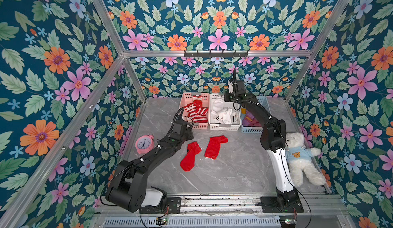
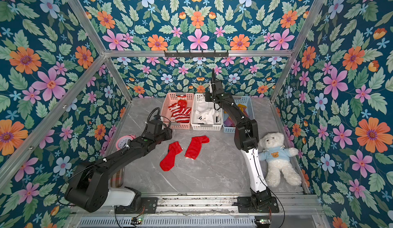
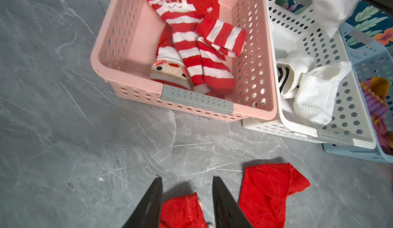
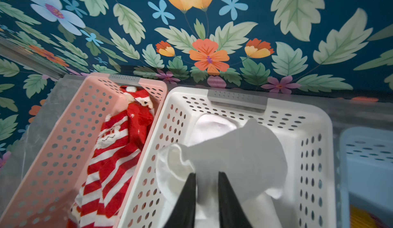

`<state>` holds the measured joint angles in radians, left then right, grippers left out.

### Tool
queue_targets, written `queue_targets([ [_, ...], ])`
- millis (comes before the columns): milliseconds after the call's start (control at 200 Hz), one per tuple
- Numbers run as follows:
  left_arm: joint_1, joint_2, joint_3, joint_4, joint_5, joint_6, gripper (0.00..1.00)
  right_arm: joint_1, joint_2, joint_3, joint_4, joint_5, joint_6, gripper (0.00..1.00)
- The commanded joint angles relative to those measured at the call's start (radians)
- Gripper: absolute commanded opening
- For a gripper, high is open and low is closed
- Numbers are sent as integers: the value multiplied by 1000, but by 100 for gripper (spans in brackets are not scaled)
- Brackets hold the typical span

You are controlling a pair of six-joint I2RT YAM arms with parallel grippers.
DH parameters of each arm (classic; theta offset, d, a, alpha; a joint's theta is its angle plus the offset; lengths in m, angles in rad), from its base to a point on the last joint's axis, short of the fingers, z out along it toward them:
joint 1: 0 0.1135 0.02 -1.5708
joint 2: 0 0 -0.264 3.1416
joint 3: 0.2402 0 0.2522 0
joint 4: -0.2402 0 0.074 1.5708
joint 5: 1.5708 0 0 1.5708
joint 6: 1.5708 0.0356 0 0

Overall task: Sort the socks into the basket by color
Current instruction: Place the sock in the bin.

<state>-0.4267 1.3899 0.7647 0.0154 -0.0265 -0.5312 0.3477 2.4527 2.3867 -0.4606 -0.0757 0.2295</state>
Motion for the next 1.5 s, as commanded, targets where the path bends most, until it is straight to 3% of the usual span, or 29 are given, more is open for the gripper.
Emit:
queue_targets([
  [0, -3, 18, 6, 20, 26, -15, 42, 1, -7, 24, -81, -10, -3, 29],
  [385, -71, 91, 2, 29, 38, -48, 41, 9, -390, -537, 173, -56, 42, 33],
  [795, -137, 201, 26, -9, -10, -82, 35, 20, -659, -941, 275, -69, 95, 34],
  [1200, -174, 221, 65, -123, -140, -98, 36, 22, -727, -1099, 345, -96, 166, 34],
  [1495, -183, 246, 71, -145, -144, -98, 35, 37, -730, -1141, 373, -105, 195, 34],
])
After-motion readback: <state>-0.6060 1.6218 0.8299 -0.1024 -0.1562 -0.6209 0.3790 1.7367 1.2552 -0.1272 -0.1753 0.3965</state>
